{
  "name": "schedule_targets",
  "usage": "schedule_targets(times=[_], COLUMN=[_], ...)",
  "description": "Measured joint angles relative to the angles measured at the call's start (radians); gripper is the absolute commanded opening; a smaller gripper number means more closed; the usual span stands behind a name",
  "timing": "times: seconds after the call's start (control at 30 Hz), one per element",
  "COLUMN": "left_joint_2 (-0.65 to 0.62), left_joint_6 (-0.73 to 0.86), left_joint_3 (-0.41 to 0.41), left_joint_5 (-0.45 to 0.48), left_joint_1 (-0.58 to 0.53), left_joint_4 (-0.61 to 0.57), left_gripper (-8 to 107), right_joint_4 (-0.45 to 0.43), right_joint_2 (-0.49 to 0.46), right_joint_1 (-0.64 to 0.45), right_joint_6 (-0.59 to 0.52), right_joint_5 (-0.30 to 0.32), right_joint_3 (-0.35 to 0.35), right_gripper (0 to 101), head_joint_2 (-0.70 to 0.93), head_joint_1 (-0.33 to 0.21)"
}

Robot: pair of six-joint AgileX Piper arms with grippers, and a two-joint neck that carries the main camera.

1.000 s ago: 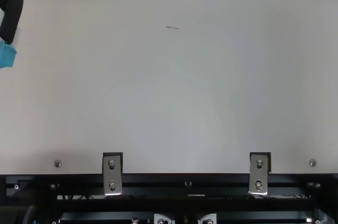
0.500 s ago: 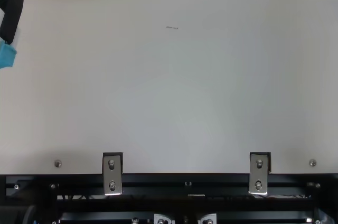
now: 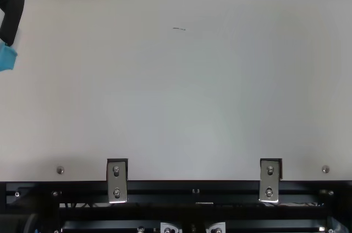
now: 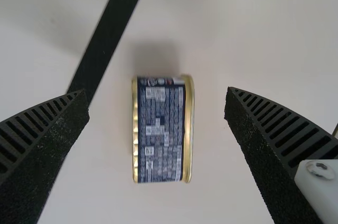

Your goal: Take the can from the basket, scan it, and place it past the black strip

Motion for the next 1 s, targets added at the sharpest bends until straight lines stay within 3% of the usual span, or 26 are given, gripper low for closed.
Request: schedule_targets(times=[0.4,1.0], left_joint_2=[0.000,0.000], left_joint_6=[0.000,0.000], left_joint_3=[0.000,0.000], left_joint_5=[0.000,0.000], left_joint_1=[0.000,0.000], left_joint_4=[0.000,0.000], left_gripper=[90,90], right_joint_4=[0.217,0.392], right_joint_2=[-0.019,-0.069], right_joint_1=[0.123,0.347], right_joint_6=[0.000,0.049], right_joint_5=[0.016,-0.019], right_joint_3=[-0.105,-0.112], right_gripper=[101,101], head_joint_2=[0.107,0.358], head_joint_1=[-0.020,-0.046])
